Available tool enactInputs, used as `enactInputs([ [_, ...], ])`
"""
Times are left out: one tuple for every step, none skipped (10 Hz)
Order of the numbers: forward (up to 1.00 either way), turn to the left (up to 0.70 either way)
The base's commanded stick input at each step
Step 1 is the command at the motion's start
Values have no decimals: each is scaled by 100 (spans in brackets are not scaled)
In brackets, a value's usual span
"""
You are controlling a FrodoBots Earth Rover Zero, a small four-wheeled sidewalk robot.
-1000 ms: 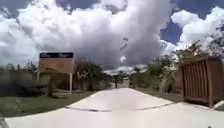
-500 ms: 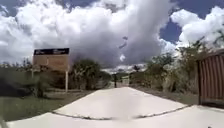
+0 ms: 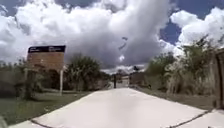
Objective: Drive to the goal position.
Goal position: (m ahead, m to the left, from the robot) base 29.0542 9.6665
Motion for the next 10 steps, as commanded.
enactInputs([
  [85,-23],
  [85,-24],
  [85,-3],
  [85,-21],
  [85,-34],
  [85,-34],
  [85,0],
  [85,-13],
  [85,-34],
  [85,-25],
])
